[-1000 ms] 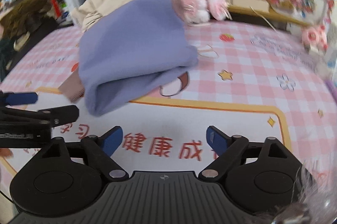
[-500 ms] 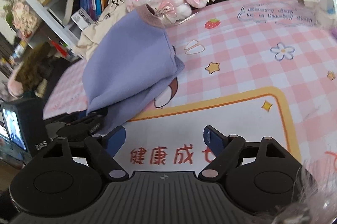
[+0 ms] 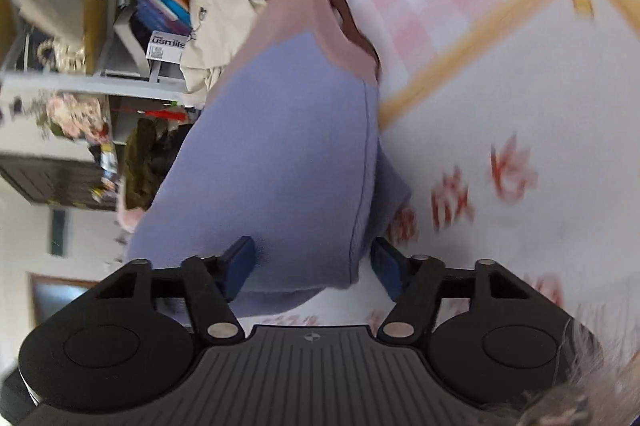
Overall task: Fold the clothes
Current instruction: 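Grasp the sweater hem with the left gripper and lift it, then lift and shake the sweater with the left gripper, spreading it flat on the table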
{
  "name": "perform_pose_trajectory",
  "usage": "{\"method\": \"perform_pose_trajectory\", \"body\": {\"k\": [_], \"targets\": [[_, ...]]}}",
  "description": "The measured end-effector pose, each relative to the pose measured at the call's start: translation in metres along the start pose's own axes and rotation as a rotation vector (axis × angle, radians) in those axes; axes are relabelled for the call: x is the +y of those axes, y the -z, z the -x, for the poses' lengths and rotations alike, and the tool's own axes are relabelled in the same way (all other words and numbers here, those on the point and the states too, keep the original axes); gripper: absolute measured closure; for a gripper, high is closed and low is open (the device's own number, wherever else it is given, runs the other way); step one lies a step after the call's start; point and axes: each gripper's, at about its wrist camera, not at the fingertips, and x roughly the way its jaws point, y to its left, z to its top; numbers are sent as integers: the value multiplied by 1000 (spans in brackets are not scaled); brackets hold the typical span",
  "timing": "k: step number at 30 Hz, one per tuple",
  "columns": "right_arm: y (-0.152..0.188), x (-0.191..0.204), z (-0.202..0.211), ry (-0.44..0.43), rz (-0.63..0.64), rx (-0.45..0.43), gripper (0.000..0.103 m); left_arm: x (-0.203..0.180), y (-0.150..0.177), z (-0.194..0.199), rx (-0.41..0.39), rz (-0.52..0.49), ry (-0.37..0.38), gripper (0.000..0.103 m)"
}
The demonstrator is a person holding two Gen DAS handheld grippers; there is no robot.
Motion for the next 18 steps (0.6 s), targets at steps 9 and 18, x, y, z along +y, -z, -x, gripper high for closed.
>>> {"method": "perform_pose_trajectory", "body": {"k": [9,18], "targets": [[1,19,31,-69,145,-90,93,10,6,14,0,-32,-32,95],[-60,190,174,-501,506,-495,95,11,-74,99,-388,-20,281,95]]}}
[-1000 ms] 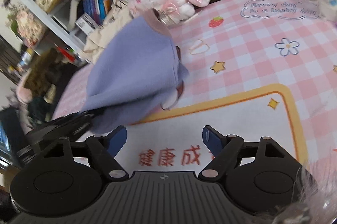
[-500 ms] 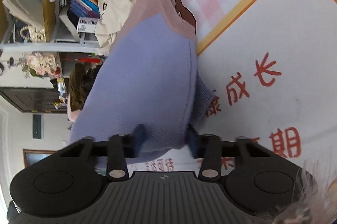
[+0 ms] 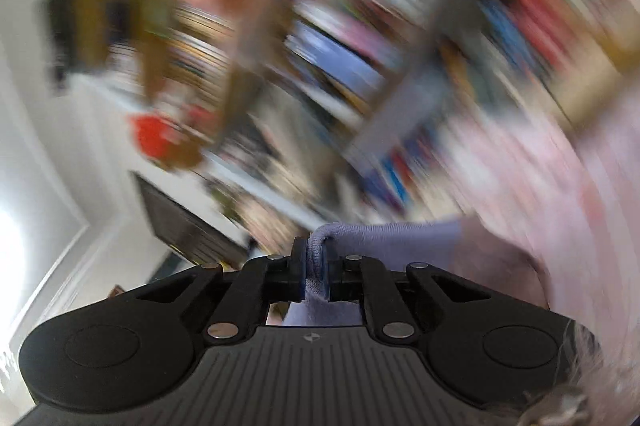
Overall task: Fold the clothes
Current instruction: 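Lift and shake the sweater with the left gripper, spreading it flat on the table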
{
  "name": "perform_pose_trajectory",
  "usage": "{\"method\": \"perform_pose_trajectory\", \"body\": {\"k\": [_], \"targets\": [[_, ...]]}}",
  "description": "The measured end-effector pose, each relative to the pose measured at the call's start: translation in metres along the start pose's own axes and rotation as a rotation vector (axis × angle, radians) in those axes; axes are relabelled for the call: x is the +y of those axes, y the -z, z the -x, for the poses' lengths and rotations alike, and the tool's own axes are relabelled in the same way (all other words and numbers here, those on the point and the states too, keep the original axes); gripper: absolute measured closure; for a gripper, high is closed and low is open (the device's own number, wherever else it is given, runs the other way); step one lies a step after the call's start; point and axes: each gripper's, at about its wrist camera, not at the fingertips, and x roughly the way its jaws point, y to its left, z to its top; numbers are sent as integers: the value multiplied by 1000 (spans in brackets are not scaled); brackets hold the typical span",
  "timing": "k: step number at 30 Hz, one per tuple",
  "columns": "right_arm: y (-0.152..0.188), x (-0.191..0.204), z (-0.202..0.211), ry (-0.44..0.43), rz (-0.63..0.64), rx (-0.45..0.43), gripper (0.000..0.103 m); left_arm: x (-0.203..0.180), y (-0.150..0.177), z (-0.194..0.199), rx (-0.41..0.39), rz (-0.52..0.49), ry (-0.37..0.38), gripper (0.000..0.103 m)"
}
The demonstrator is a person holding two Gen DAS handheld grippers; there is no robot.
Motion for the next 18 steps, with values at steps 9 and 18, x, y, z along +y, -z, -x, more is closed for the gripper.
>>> {"method": "perform_pose_trajectory", "body": {"k": [9,18], "targets": [[-13,70,-146,-99,218,102,95,88,-16,24,-71,324,145,94],[158,-52,-288,358,224,471,96,181,158,-45,505,341,-192,83]]}}
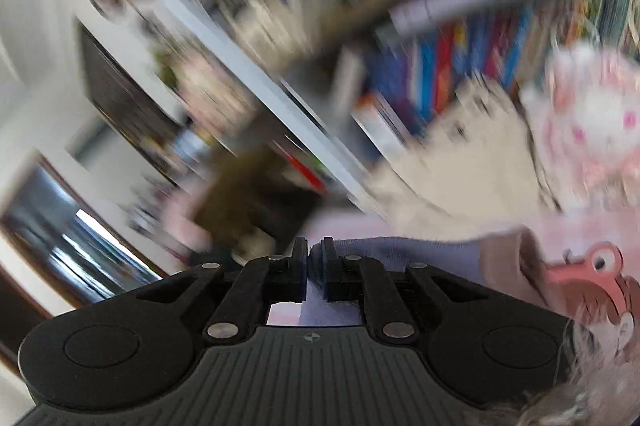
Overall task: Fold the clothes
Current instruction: 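Lift and shake the sweater with the left gripper, spreading it flat on the table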
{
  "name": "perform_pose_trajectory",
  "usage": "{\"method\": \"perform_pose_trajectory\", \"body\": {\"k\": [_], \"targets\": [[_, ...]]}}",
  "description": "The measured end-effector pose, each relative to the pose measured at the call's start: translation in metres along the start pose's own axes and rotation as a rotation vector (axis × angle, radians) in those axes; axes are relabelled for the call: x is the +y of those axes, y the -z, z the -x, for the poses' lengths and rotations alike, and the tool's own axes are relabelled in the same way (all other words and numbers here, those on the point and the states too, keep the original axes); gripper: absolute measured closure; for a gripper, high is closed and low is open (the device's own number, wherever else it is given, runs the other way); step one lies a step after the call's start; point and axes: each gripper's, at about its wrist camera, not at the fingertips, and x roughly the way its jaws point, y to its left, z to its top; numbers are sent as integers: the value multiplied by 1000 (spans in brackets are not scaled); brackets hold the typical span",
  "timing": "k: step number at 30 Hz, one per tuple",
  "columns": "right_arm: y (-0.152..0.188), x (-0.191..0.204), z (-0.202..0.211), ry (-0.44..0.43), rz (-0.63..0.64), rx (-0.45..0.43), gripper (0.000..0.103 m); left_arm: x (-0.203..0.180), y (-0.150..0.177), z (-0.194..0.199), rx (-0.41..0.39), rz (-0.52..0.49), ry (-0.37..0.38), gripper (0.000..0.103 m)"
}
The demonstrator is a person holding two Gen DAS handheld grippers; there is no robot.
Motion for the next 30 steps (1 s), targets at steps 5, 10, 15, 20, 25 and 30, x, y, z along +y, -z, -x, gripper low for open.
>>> {"method": "perform_pose_trajectory", "body": {"k": [5,10,15,20,25,30], "targets": [[27,0,-23,144,112,59,65,22,8,-2,32,-40,-106,68],[60,-24,42,288,236,49,58,33,11,16,-7,-26,-93,60],[100,-86,122,469,123,44,54,-12,18,-2,34,-119,61,60],[145,-128,169,686,80,101,56,-97,19,-32,57,-403,173,60],[150,-141,193,725,96,73,57,-178,39,-44,29,-699,246,55],[101,-175,204,939,136,-68,59,-222,61,-45,-14,-886,213,54]]}}
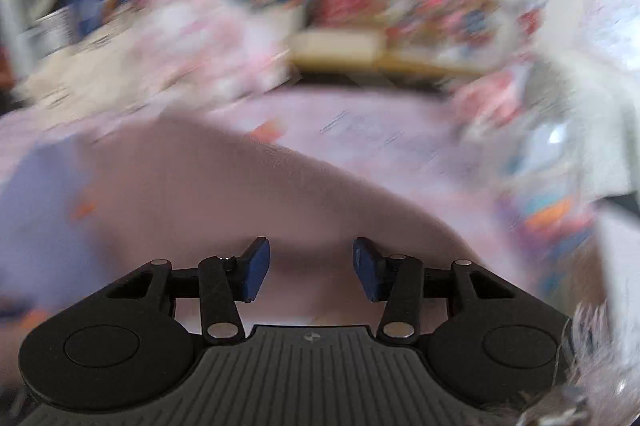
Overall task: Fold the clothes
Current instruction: 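Lift and shake the sweater with the left gripper, spreading it flat on the table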
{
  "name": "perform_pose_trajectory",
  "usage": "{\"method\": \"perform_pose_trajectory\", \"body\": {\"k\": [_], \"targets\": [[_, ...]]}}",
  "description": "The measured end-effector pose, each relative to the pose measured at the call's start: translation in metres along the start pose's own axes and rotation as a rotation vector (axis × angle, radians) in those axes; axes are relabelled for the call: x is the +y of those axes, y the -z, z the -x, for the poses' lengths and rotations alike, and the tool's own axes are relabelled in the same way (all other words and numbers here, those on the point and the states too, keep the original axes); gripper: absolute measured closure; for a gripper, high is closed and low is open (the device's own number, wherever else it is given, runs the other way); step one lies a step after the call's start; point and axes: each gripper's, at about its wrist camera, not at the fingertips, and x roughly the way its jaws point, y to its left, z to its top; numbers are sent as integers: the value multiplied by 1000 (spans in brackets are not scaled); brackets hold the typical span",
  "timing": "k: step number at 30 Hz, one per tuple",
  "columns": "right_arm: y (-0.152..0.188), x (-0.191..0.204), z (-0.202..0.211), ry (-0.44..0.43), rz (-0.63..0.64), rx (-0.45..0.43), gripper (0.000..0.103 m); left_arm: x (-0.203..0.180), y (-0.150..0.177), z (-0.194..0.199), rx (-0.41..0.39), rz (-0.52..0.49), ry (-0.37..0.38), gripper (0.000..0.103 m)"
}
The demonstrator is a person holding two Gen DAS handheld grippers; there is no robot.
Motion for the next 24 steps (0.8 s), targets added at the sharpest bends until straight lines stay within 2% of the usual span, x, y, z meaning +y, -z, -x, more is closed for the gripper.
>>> {"method": "perform_pose_trajectory", "body": {"k": [2,3,4,7,12,13,14,15,16,18,21,22,24], "targets": [[-20,-19,-6,66,-75,-19,59,-6,-3,-3,3,-13,-32,53],[-23,-24,-4,48,-106,-26,59,-8,-4,-7,12,-9,-51,53],[-23,-28,1,10,-134,-33,57,-7,-5,-13,25,-3,-69,53],[2,-11,16,-175,-78,15,55,-6,-14,-32,51,4,-121,53],[66,34,37,-310,46,156,58,-15,-23,-49,35,-27,-224,54],[76,40,42,-319,49,173,58,-16,-23,-51,29,-36,-236,64],[86,45,48,-330,48,193,58,-15,-22,-53,27,-41,-233,89],[97,49,53,-341,44,214,58,-15,-22,-55,25,-46,-229,96],[105,53,57,-352,51,232,59,-12,-21,-54,14,-37,-222,97],[115,62,64,-365,81,253,60,7,-22,-36,-38,73,-197,97],[122,77,74,-354,111,249,61,68,-14,9,-124,335,-199,98],[123,82,76,-348,103,246,63,92,-8,26,-154,421,-210,98],[124,88,77,-334,67,253,66,147,17,62,-194,563,-288,98]]}}
